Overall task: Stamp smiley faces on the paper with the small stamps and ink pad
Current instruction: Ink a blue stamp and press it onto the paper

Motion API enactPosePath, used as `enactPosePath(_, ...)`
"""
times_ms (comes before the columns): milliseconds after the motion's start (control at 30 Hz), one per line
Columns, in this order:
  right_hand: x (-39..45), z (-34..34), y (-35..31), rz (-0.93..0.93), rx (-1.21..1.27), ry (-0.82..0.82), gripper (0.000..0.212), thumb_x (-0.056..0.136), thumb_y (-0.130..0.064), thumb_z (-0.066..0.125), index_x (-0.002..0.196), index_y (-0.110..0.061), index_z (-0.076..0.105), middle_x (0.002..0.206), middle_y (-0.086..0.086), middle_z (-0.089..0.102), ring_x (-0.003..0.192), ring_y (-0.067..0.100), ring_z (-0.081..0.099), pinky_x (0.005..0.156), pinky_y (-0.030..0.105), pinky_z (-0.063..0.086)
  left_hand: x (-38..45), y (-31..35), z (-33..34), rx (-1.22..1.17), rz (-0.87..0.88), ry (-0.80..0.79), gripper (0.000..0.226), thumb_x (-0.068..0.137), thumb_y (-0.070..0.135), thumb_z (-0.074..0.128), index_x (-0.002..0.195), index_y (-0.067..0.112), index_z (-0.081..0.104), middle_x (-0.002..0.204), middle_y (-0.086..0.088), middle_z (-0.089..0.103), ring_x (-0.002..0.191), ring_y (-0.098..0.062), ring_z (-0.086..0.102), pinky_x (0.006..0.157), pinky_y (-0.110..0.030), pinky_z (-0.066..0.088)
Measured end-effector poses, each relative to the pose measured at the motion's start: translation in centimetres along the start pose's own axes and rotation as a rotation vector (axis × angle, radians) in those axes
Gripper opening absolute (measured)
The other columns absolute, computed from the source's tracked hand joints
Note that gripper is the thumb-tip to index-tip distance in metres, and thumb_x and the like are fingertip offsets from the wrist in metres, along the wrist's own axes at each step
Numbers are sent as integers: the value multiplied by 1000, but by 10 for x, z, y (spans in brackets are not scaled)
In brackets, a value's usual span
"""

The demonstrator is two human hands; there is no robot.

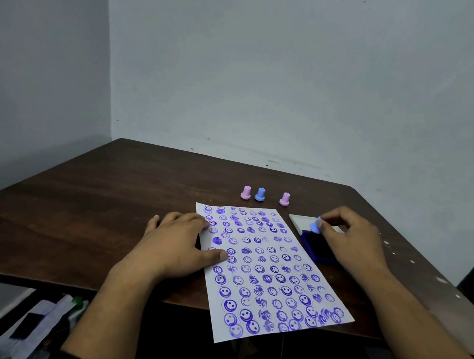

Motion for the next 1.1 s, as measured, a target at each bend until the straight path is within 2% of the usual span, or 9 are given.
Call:
enactPosePath(167,0,0,3,14,11,8,14,91,-27,78,81,-34,72,94,-18,75,95,8,66,67,19,43,0,1,0,17,5,12,98,67,94,39,148,38,40,156,20,34,145,-12,21,120,-52,8)
enactPosePath(367,0,1,5,13,-25,14,17,86,-27,82,75,-34,72,95,-10,76,94,16,66,73,34,50,0,1,0,19,6,11,98,66,94,38,148,39,40,156,20,34,145,-13,21,119,-52,10)
enactPosePath(600,-1,0,3,17,-65,12,19,86,-27,84,76,-36,71,98,-8,73,95,15,63,64,23,43,1,1,0,16,2,10,97,68,94,40,148,38,40,157,20,34,145,-12,21,120,-52,9)
enactPosePath(733,0,5,4,80,-63,-65,15,89,-29,83,78,-35,73,91,-20,70,95,13,64,70,34,55,0,2,0,17,2,12,96,69,93,42,148,38,40,157,20,33,146,-12,20,120,-52,8)
enactPosePath(833,2,5,2,81,-81,-82,13,91,-29,80,80,-33,74,93,-17,73,94,14,65,78,43,61,0,2,-1,23,-1,10,95,70,92,43,148,38,40,157,20,33,146,-12,19,120,-52,8)
enactPosePath(1100,2,4,2,44,-111,-76,13,90,-30,80,79,-33,74,90,-17,75,89,11,66,77,44,61,1,2,-1,24,-5,6,97,69,93,41,148,37,40,157,20,33,146,-13,20,120,-53,9)
Point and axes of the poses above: each hand's wrist, its own x-axis towards the middle knuckle, its own z-axis out of the palm, y = z × x, the point moved 3 cm from there along x, towards the middle knuckle
